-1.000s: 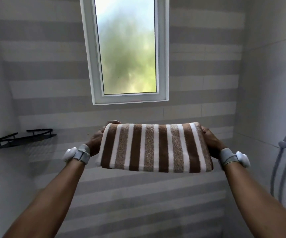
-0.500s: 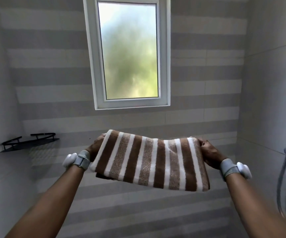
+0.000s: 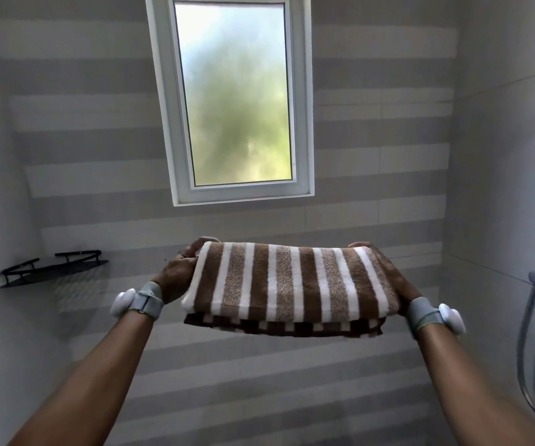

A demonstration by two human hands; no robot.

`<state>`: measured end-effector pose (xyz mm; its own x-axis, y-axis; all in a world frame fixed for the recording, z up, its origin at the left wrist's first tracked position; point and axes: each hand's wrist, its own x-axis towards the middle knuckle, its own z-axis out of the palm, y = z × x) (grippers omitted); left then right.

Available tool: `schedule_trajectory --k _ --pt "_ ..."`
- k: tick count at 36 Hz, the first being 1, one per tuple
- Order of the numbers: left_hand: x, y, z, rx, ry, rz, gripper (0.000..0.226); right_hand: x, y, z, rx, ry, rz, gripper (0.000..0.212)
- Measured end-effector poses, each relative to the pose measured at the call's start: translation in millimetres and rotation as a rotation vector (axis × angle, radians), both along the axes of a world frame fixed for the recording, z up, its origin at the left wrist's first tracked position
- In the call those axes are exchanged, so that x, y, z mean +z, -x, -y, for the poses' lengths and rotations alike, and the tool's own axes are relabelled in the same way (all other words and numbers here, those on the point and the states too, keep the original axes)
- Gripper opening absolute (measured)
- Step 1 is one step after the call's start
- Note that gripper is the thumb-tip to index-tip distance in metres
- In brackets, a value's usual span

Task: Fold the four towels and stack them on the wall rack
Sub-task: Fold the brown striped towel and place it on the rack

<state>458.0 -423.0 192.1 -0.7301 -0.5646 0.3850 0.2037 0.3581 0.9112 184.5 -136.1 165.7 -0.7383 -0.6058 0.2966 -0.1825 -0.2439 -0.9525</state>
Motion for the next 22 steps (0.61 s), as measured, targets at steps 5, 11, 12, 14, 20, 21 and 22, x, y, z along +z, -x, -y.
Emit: schedule_trajectory --k 5,11,12,14,20,21,22 --pt "4 0 -9 0.041 0.004 0.105 0.029 -13 32 -1 0.067 -0.171 -0.126 0.049" --pt "2 1 -3 0.024 0.040 0.279 0.017 -3 31 12 0.260 0.057 0.249 0.030" --pt "3 -1 -2 -0.007 0.000 0.306 0.043 -4 33 12 0.304 0.011 0.246 0.040" --pt "9 -2 -1 0.017 0.066 0.385 0.070 -6 38 14 0.380 -0.130 0.121 0.058" --pt "42 -17 2 0.099 0.402 0.630 0.071 -5 50 33 0.333 -0.445 -0.385 0.069" --pt "49 -18 1 0.132 0.499 0.723 0.068 -2 50 38 0.339 -0.492 -0.478 0.063" --pt "53 -22 1 0.164 0.585 0.806 0.059 1 48 45 0.323 -0.539 -0.588 0.054"
